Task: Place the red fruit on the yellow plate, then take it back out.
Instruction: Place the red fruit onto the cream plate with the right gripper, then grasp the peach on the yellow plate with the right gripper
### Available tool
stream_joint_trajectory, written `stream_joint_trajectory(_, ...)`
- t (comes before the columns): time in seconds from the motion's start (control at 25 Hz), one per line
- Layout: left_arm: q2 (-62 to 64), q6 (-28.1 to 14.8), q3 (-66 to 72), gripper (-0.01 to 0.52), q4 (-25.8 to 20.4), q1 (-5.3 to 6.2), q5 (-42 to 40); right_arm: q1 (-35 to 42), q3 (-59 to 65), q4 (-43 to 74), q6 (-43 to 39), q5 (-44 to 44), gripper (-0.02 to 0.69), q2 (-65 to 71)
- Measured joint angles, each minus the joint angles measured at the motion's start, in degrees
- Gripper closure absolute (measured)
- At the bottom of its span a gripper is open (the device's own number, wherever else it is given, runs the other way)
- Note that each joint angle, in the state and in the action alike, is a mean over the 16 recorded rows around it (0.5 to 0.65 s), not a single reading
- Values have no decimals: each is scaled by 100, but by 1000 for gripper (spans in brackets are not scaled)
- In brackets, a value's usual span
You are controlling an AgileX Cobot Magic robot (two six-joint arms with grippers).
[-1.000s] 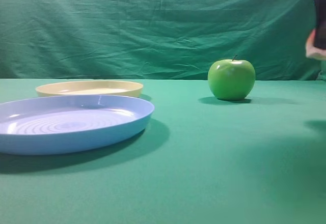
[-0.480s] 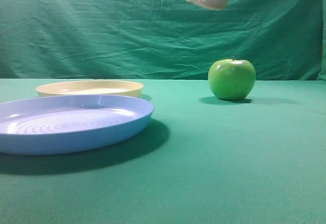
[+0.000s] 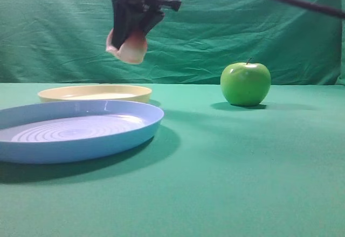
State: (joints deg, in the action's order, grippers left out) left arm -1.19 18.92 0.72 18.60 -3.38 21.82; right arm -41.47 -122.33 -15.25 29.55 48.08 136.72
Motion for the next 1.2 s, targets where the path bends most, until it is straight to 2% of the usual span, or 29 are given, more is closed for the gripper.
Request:
stream_joint_trajectory(0.12, 0, 0, 0, 514, 0, 0, 0, -8, -82, -123, 113, -169, 387, 188)
stream_joint_trajectory(0.52, 0, 6, 0, 514, 0, 0, 0, -19, -122, -259, 274, -288, 96, 201)
stream_joint_trajectory(0.64, 0, 8, 0, 514, 0, 0, 0, -20, -124, -166, 187, -120, 65, 1)
stream_joint_trajectory(0.72, 0, 9, 0, 514, 0, 0, 0, -21, -124, -73, 92, 66, 93, -185)
stream_joint_trajectory(0.8, 0, 10, 0, 514, 0, 0, 0, -21, -124, 43, -17, 307, 155, -417)
stream_joint_trajectory(1.2, 0, 10, 0, 514, 0, 0, 0, 122, -112, 679, -928, 1848, 545, -1955)
